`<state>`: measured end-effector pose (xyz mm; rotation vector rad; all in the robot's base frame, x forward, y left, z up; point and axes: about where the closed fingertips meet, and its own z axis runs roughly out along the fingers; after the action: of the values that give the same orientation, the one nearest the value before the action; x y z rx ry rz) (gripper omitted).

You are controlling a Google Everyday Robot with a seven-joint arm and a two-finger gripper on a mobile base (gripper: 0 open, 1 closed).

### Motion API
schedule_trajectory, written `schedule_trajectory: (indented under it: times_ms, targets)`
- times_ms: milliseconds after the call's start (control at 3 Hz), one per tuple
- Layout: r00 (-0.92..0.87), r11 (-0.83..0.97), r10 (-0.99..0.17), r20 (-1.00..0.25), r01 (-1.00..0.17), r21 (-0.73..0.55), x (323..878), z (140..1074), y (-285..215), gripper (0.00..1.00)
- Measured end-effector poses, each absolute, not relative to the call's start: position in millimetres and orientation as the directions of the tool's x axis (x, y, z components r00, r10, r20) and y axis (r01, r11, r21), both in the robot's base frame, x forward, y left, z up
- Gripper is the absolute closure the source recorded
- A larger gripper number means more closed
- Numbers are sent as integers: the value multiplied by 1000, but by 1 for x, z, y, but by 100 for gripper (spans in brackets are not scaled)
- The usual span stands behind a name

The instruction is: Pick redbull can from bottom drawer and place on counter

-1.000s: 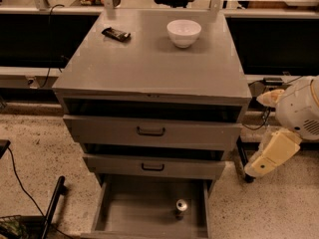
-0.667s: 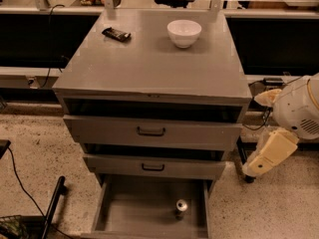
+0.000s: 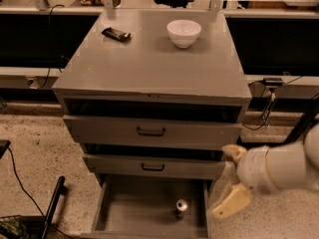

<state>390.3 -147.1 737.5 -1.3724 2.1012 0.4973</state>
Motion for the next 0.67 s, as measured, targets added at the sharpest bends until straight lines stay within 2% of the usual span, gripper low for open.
schedule_trajectory:
  times_ms: [333, 667]
  targets:
    - [-318, 454, -544, -776, -890, 47, 385, 676, -129, 0]
    - [-288, 479, -514, -808, -878, 8, 399, 651, -136, 0]
